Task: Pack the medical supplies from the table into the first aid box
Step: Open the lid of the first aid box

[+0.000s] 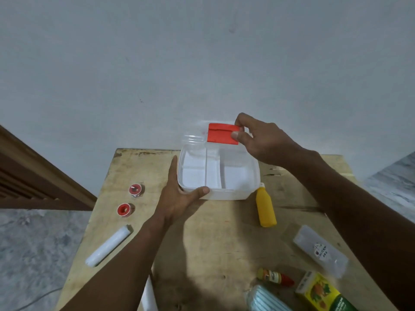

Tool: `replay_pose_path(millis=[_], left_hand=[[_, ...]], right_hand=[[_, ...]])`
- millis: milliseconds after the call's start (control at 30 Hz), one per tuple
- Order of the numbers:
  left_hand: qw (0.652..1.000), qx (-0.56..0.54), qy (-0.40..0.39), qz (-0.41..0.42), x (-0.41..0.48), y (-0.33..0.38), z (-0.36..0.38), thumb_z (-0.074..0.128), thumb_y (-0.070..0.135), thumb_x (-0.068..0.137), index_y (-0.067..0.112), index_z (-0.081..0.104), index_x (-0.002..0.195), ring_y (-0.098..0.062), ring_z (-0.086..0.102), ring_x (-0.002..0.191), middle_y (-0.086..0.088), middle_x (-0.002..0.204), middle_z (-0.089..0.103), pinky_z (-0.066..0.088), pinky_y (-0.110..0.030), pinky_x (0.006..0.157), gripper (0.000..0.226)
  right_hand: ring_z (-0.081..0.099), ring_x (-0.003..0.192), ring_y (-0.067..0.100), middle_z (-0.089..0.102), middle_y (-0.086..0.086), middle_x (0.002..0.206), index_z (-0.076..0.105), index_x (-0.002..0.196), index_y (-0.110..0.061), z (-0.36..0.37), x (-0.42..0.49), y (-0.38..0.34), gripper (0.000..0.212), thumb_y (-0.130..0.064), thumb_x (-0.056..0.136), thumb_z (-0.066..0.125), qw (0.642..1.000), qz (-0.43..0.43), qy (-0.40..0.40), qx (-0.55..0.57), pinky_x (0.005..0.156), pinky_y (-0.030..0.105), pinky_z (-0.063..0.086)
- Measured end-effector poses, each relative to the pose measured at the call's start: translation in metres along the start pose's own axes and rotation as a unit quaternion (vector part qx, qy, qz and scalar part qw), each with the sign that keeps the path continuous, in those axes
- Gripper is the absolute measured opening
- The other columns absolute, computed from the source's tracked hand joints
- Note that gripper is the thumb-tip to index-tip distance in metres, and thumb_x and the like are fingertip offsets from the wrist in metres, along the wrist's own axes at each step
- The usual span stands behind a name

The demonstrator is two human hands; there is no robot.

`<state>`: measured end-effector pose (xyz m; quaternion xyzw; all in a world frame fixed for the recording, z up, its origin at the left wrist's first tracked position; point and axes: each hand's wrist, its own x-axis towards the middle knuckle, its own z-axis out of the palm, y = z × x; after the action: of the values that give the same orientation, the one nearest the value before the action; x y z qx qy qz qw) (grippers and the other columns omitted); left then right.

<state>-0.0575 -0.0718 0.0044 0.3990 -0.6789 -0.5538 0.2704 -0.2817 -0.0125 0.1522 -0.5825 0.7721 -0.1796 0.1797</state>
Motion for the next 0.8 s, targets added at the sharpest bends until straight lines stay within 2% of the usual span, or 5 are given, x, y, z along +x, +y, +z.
replay_pose_path(millis=[133, 333, 567, 700, 800], left_hand=[[0.999, 0.032, -0.009, 0.016, -0.003, 0.009, -0.008, 0.084, 0.049, 0.071, 0.047, 0.029, 0.146, -0.009, 0.056, 0.121, 0.021, 0.136, 0.054, 0.055, -0.049, 0.091, 0.093], [0.999, 0.03, -0.012, 0.019, -0.006, 0.009, -0.007, 0.086, 0.042, 0.073, 0.039, 0.031, 0.146, -0.003, 0.056, 0.12, 0.02, 0.134, 0.055, 0.053, -0.041, 0.097, 0.092], [0.999, 0.028, 0.013, 0.012, -0.012, 0.009, -0.001, 0.087, 0.032, 0.073, 0.045, 0.033, 0.143, 0.008, 0.056, 0.113, 0.03, 0.127, 0.056, 0.052, -0.023, 0.089, 0.089], [0.999, 0.022, 0.024, 0.008, -0.02, 0.011, 0.003, 0.087, 0.031, 0.073, 0.044, 0.031, 0.145, 0.01, 0.055, 0.112, 0.031, 0.126, 0.055, 0.049, -0.006, 0.079, 0.092], [0.999, 0.024, 0.021, 0.006, -0.024, 0.009, 0.002, 0.087, 0.033, 0.073, 0.044, 0.029, 0.147, 0.006, 0.056, 0.114, 0.029, 0.129, 0.055, 0.05, -0.008, 0.081, 0.094]], right_hand=[[0.049, 0.072, 0.017, 0.053, -0.003, 0.075, 0.046, 0.103, -0.024, -0.013, 0.006, -0.005, 0.017, -0.04, 0.104, 0.041, 0.999, 0.018, -0.042, -0.004, 0.066, 0.033, 0.037], [0.05, 0.075, 0.018, 0.058, 0.003, 0.099, 0.05, 0.106, -0.023, -0.035, 0.033, -0.005, 0.023, -0.045, 0.103, 0.043, 0.997, 0.063, -0.037, 0.004, 0.06, 0.03, 0.037], [0.054, 0.097, 0.034, 0.055, 0.012, 0.106, 0.059, 0.103, -0.016, -0.02, 0.055, -0.003, 0.041, -0.055, 0.097, 0.049, 0.965, 0.117, 0.192, -0.133, 0.071, 0.034, 0.04], [0.055, 0.098, 0.036, 0.059, 0.014, 0.101, 0.066, 0.104, -0.012, -0.01, 0.058, 0.0, 0.043, -0.049, 0.101, 0.045, 0.967, 0.074, 0.229, -0.087, 0.076, 0.034, 0.038], [0.054, 0.106, 0.032, 0.061, 0.012, 0.107, 0.07, 0.112, -0.017, -0.009, 0.056, 0.003, 0.041, -0.051, 0.098, 0.051, 0.971, 0.057, 0.215, -0.085, 0.085, 0.033, 0.039]])
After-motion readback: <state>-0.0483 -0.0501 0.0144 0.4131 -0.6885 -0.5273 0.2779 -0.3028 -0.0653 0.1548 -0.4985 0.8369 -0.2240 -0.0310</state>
